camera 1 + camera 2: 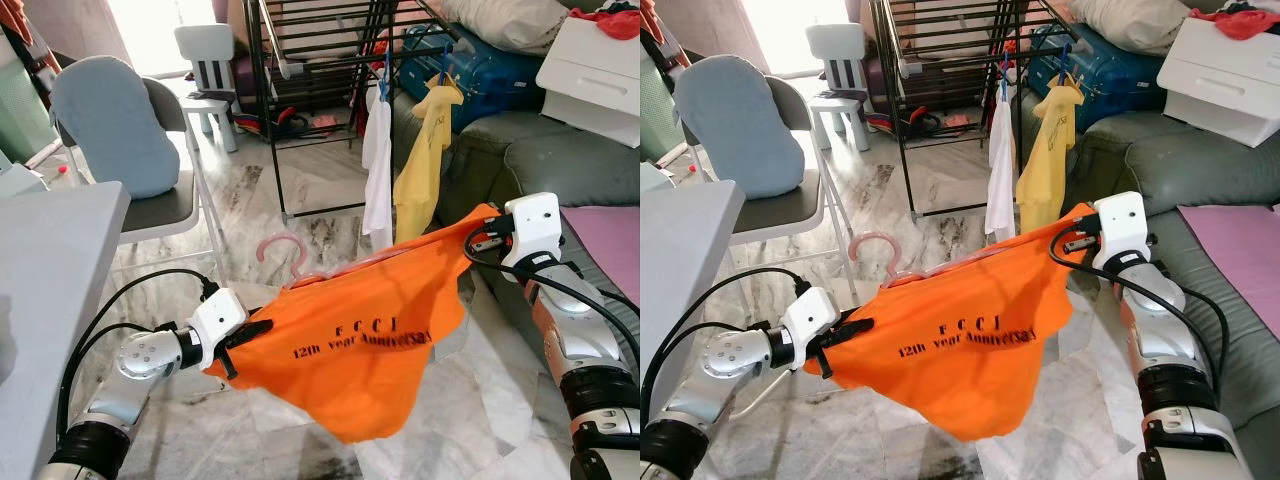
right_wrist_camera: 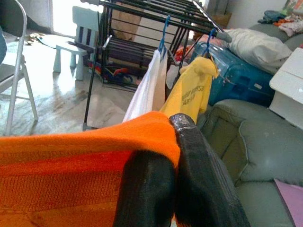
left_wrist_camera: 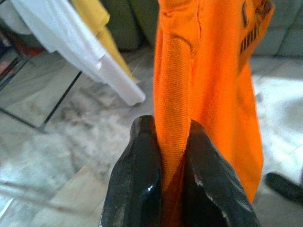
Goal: Hang hanger
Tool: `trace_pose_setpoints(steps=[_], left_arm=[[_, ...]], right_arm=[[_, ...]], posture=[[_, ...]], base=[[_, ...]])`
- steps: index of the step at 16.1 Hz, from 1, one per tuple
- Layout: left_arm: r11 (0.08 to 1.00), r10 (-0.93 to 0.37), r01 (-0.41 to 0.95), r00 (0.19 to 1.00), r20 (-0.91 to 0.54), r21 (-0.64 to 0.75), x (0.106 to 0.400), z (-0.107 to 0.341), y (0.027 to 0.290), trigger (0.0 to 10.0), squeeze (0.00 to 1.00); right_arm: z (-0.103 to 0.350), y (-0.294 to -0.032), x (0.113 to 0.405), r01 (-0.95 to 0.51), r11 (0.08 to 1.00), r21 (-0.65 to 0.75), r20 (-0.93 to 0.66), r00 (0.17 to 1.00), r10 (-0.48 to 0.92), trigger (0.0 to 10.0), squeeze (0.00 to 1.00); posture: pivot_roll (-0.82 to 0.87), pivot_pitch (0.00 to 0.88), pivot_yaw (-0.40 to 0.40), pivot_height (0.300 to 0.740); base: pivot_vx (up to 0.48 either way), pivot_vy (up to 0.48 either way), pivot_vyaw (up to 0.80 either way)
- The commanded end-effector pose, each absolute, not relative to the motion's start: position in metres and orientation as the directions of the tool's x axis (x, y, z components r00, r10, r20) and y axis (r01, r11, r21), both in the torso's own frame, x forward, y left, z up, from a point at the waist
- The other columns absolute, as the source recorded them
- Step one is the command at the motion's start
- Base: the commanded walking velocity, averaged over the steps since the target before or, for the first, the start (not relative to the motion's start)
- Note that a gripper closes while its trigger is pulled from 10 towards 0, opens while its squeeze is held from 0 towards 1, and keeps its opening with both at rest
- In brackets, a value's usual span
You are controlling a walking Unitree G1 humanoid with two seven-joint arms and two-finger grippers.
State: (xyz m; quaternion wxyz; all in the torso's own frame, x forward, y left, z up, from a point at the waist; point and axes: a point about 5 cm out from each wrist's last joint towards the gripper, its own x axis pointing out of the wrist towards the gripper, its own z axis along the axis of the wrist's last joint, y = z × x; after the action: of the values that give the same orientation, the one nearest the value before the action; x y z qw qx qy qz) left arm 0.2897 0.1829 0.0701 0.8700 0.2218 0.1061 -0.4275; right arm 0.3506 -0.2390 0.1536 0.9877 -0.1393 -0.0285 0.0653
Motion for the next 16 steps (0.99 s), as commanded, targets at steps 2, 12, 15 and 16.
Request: trace_pose_setpoints(steps=[2, 12, 15, 16], left_arm=[[0.584, -0.602, 0.748, 0.659, -0.451, 0.315, 0.289, 0.058, 0.197, 0.0, 0.0], [0.591, -0.688, 0.767, 0.641, -0.341, 0.25, 0.302, 0.059, 0.096, 0.0, 0.0], [0.673, -0.588, 0.691, 0.716, -0.376, 0.265, 0.311, 0.056, 0.102, 0.0, 0.0], [0.711, -0.538, 0.647, 0.753, -0.378, 0.277, 0.316, 0.056, 0.109, 0.0, 0.0]], right_arm=[[0.173, -0.242, 0.354, -0.083, 0.956, -0.282, 0.108, 0.987, 0.118, 0.0, 0.0], [0.149, -0.145, 0.348, -0.447, 0.848, -0.284, 0.036, 0.879, 0.475, 0.0, 0.0], [0.138, -0.135, 0.335, -0.547, 0.778, -0.309, -0.038, 0.825, 0.564, 0.0, 0.0], [0.136, -0.132, 0.33, -0.58, 0.746, -0.327, -0.063, 0.801, 0.596, 0.0, 0.0]], posture=[[-0.18, 0.0, 0.046, 0.74], [-0.17, 0.0, 0.045, 0.74], [-0.18, 0.0, 0.05, 0.74], [-0.18, 0.0, 0.051, 0.74]], base=[[0.0, 0.0, 0.0], [0.0, 0.0, 0.0], [0.0, 0.0, 0.0], [0.0, 0.0, 0.0]])
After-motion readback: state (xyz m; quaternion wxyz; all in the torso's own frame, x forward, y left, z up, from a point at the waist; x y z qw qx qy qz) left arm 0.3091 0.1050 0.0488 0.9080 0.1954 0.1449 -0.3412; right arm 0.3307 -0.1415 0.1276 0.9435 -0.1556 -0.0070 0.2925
